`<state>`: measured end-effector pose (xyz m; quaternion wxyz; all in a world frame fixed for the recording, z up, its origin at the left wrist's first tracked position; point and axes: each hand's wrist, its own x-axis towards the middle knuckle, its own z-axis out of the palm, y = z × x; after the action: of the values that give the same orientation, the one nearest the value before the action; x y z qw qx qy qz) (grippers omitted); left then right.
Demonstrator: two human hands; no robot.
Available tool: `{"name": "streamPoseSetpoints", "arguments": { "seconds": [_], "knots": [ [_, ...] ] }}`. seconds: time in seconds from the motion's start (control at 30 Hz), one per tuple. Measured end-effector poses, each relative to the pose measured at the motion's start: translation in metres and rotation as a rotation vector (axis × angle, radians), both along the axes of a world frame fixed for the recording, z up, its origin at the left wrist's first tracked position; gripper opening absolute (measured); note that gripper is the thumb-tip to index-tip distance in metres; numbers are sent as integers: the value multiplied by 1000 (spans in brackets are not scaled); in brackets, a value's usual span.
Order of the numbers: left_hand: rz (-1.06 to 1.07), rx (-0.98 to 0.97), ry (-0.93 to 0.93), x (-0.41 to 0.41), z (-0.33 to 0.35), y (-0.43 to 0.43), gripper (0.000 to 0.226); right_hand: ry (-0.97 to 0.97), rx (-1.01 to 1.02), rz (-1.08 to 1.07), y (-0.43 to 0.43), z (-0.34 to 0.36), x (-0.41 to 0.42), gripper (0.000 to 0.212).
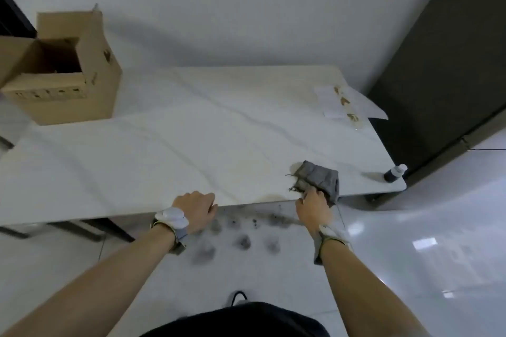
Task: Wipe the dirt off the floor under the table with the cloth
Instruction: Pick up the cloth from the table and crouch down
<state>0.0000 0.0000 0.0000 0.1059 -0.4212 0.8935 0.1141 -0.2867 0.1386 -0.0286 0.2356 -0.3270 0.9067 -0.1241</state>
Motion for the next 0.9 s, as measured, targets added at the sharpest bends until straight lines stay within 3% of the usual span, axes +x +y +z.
{"name": "streamPoseSetpoints", "arguments": {
  "seconds": [0.23,0.5,0.63,0.73,0.9],
  "knots": [
    [20,101,23,3,-33,19,29,170,16,-74,-3,-20,-33,62],
    [117,141,49,1,-32,29,29,166,34,-56,-23,-22,-60,39],
    [166,163,63,4,-35,31,26,80,-52,-141,-30,-25,-70,27],
    [200,188,70,6,-38,29,26,55,-172,-83,-28,-26,-82,14],
    [209,196,131,-3,-35,21,26,221,-361,-52,-39,-12,-83,24]
  ]
}}
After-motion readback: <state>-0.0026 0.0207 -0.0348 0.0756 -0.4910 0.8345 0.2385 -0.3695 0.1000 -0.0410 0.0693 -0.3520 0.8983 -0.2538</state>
